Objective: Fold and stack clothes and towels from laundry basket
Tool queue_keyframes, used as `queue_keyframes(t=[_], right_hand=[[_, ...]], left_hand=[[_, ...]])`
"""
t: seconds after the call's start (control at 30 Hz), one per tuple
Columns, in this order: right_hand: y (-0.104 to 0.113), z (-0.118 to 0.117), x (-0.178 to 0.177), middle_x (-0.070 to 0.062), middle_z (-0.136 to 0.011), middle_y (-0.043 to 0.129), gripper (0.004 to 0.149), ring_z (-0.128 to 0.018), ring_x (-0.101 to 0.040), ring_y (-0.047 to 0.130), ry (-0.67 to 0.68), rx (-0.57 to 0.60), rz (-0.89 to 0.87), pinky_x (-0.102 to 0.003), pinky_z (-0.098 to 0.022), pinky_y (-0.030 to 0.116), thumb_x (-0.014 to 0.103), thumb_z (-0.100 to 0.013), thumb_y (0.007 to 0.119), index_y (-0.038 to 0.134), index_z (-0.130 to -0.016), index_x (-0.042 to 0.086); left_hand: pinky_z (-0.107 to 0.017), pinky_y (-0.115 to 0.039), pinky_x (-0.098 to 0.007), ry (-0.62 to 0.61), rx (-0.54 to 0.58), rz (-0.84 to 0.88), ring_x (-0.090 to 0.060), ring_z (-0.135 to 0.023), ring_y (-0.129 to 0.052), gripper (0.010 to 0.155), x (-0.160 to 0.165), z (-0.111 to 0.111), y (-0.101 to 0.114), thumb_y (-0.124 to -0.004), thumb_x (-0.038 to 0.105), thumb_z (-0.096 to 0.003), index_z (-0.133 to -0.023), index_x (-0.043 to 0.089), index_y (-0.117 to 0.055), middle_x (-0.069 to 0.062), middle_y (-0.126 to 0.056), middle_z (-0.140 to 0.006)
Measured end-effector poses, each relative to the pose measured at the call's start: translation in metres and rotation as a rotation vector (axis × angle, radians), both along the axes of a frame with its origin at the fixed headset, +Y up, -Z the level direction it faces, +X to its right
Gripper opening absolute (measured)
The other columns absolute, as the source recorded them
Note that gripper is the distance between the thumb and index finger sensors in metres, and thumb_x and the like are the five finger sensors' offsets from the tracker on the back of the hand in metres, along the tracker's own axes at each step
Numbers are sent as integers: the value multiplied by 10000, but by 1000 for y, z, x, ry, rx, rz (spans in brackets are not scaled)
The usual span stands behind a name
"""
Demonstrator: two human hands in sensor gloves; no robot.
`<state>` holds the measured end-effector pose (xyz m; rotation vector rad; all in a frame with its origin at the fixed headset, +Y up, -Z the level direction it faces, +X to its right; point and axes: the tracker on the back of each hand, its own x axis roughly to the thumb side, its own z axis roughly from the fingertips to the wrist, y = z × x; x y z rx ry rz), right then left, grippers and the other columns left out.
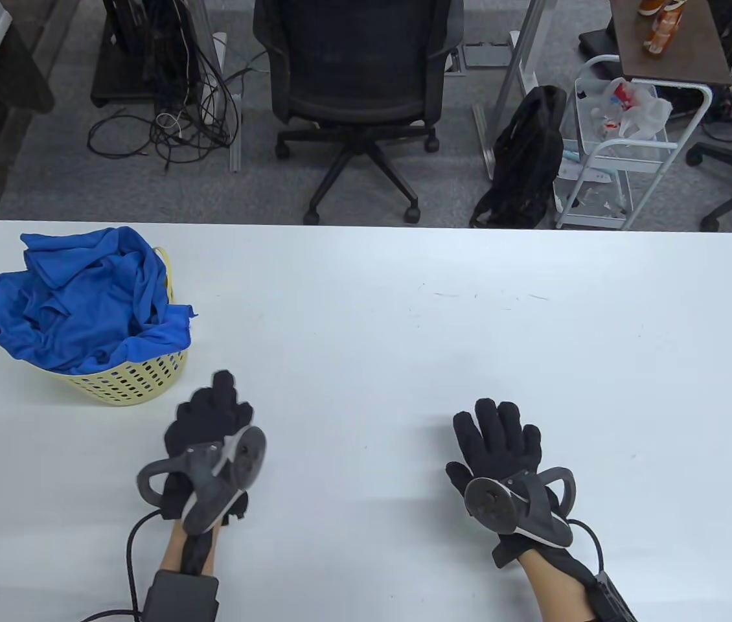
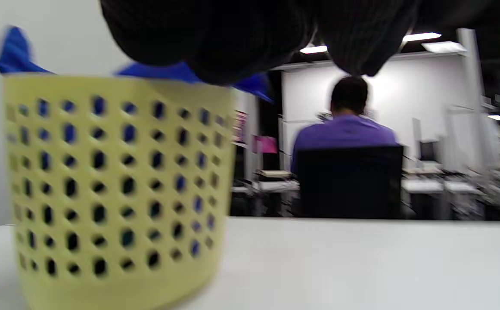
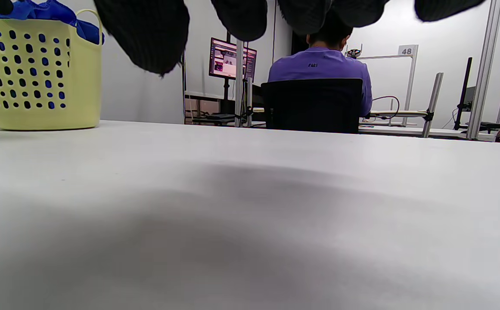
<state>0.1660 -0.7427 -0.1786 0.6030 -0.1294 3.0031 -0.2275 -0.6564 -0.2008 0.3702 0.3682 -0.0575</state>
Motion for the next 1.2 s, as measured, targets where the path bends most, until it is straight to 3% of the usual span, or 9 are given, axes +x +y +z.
queue_keyframes(t=[0.13,0.2,0.33,0.4,0.5,0.63,0.93,1.1,1.2], right_hand=[[-1,-2,0,-366,-1188,299,747,-1011,-642,313,2,-12,-15,-827,-636,403,398,-630,702,384,-1192,23],[-1,-4,2,-366,-1188,301,740,-1011,-640,317,-1,-19,-25,-826,-636,406,396,-632,696,385,-1192,26],[3,-8,7,-367,-1187,306,714,-1012,-640,321,-14,-9,-73,-826,-636,405,386,-641,678,397,-1191,28],[3,-11,9,-369,-1186,309,702,-1012,-639,328,-19,-11,-103,-821,-637,412,378,-644,672,406,-1188,23],[-1,-12,9,-372,-1182,313,695,-1011,-637,335,-12,-40,-118,-819,-636,417,372,-647,670,411,-1186,18],[-2,-8,6,-369,-1183,320,696,-1011,-637,346,5,-37,-92,-818,-637,423,376,-644,671,415,-1186,21],[-1,-4,5,-368,-1183,323,695,-1011,-636,362,9,-32,-93,-818,-636,427,377,-643,673,421,-1184,21],[-2,-4,5,-367,-1182,331,693,-1011,-636,369,4,-37,-89,-818,-635,430,376,-643,674,425,-1183,18],[-2,-5,6,-365,-1183,335,691,-1011,-635,373,2,-41,-89,-818,-634,432,376,-643,673,429,-1182,18]], left_hand=[[-441,-865,-309,270,-233,-20,-160,-602,-935,963,-39,-37,22,-873,518,-507,-1238,238,-313,-104,-774,-977],[-464,-855,-312,333,-396,38,-193,-661,-923,713,-52,-51,27,-784,510,-569,-1192,353,-475,-154,-720,-1045],[-525,-902,-354,282,-14,99,-243,-748,-985,446,-59,-42,71,-658,417,-637,-1064,289,-653,-185,-761,-1064],[-697,-600,-731,46,241,195,-611,-1038,-644,450,-52,-28,99,-611,397,-652,-1071,232,-600,-336,-557,-1203],[-727,-712,-585,-249,513,418,-385,-941,-895,464,-37,5,128,-560,373,-676,-1065,119,-545,-223,-744,-1104],[-410,-914,-339,-113,351,336,-39,-365,-962,517,-42,9,120,-660,443,-665,-1059,120,-575,-74,-867,-835],[-406,-906,-330,423,-621,273,-79,-496,-972,1286,-80,-20,23,-850,628,-500,-1174,-108,-38,-545,-541,-1125],[-355,-907,-321,444,-648,214,-31,-359,-933,813,-82,-21,23,-878,465,-588,-1182,2,-574,-98,-965,-769],[-420,-896,-320,366,-294,131,-6,-429,-911,531,-69,-12,49,-736,496,-653,-1105,227,-664,-30,-885,-841]])
